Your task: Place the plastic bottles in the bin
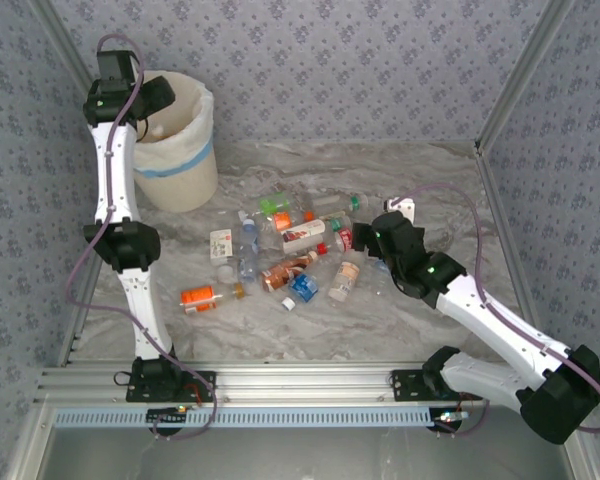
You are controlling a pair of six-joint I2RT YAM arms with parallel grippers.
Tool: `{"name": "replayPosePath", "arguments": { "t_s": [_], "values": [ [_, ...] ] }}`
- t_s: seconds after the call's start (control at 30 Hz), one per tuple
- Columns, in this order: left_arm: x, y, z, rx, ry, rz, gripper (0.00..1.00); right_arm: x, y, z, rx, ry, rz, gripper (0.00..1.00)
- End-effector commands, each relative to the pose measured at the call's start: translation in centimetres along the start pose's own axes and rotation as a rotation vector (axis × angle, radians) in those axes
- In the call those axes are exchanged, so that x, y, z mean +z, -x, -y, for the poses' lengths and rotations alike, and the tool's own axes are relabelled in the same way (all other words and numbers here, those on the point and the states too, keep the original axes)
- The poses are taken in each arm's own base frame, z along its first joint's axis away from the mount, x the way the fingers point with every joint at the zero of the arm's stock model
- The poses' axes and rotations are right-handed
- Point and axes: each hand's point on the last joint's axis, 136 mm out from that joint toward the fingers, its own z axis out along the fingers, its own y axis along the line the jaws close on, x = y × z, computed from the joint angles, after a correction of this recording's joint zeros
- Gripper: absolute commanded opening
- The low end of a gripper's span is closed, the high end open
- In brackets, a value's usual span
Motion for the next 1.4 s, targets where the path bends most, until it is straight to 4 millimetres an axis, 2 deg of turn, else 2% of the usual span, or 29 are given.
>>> {"name": "replayPosePath", "arguments": {
  "t_s": [0.0, 0.13, 0.37, 0.57, 0.67, 0.83, 1.07, 1.23, 1.37],
  "values": [
    [-4.8, 3.1, 2.2, 0.003, -0.089, 0.084, 0.88, -0.5, 0.8, 0.7, 0.017, -0.034, 0.017, 1.00],
    [-7.4, 3.3, 3.8, -0.001, -0.161, 0.078, 0.98, -0.3, -0.8, 1.9, 0.035, -0.044, -0.049, 1.00],
    [-12.7, 3.3, 7.4, 0.075, -0.247, 0.106, 1.00, -0.2, -7.1, 6.4, 0.094, -0.129, -0.332, 1.00],
    [-16.5, 1.1, 11.7, 0.159, -0.363, 0.127, 0.99, 0.1, -11.8, 7.2, 0.257, -0.169, -0.485, 0.99],
    [-18.2, 0.0, 12.7, 0.134, -0.431, 0.172, 0.99, 0.9, -13.7, 6.6, 0.312, -0.152, -0.541, 0.98],
    [-19.5, -3.1, 12.2, 0.006, -0.534, 0.180, 0.99, 2.6, -14.6, 4.8, 0.343, -0.068, -0.560, 0.96],
    [-22.7, -8.3, 11.2, -0.104, -0.625, 0.099, 0.99, 4.7, -15.7, 4.2, 0.334, -0.049, -0.558, 0.88],
    [-23.4, -11.8, 9.5, -0.114, -0.585, 0.017, 0.99, 5.8, -16.9, 4.6, 0.323, -0.085, -0.578, 0.84],
    [-23.7, -14.1, 9.0, -0.109, -0.591, -0.038, 1.00, 6.5, -18.0, 5.0, 0.314, -0.113, -0.588, 0.82]
  ]
}}
